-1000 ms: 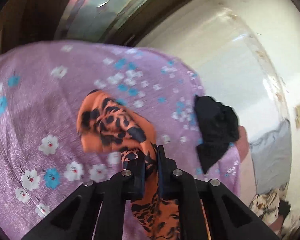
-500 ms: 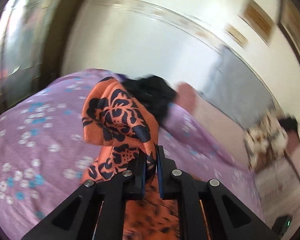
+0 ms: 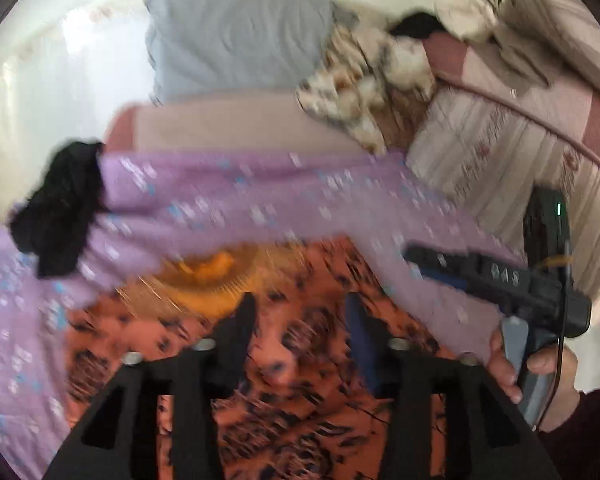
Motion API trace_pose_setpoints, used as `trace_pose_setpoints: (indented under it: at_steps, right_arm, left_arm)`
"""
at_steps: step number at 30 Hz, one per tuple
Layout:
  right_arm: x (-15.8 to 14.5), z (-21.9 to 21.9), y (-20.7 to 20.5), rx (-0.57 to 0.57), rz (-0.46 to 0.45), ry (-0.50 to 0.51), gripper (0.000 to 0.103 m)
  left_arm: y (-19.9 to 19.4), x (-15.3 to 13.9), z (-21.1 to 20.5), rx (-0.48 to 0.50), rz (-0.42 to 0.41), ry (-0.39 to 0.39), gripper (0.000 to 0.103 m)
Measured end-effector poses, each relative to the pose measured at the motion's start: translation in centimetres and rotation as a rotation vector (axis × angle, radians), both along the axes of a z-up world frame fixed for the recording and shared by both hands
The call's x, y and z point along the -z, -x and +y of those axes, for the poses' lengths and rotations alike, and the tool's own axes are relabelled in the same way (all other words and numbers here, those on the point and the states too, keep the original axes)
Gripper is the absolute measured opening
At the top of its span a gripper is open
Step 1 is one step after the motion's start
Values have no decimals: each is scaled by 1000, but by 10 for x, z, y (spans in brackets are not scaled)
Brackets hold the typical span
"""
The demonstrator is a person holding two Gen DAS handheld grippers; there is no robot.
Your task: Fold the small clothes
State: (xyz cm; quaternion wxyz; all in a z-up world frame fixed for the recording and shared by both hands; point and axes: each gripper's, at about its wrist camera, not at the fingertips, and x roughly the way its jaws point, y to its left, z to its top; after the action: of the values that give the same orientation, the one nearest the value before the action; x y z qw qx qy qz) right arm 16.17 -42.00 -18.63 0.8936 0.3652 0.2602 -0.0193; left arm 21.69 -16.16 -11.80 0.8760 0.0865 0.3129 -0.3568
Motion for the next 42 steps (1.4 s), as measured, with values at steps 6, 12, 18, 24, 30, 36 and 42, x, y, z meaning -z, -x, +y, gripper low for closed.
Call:
trace_pose_setpoints:
  at_steps: [6,12,18,24,30,36,42]
  right_arm:
    - [16,7,-17,-28,124,-11,66]
    - [58,16,-43,-37,259,-67,66]
    - [86,42,-67,-41,370,28,49]
    - [71,60,-74,-43,331,204,6]
    - [41,39,-60,75,243,276,5]
    - [66,14,-66,107,372,215,5]
    - [63,-8,-49,110,386,31,9]
  left_arm:
    - [-64,-15,88,-302,16,87,78]
    - [-125,47,164,-592,153,-25,78]
    - [-152,106,206,-728,356,13,78]
    - [-166,139,186,-688,439,-57,36]
    - [-158,139,166,-657,392,-113,10]
    - [-149,137,162,-667,375,-183,10]
    - [-135,119,170,-680,332,-185,13]
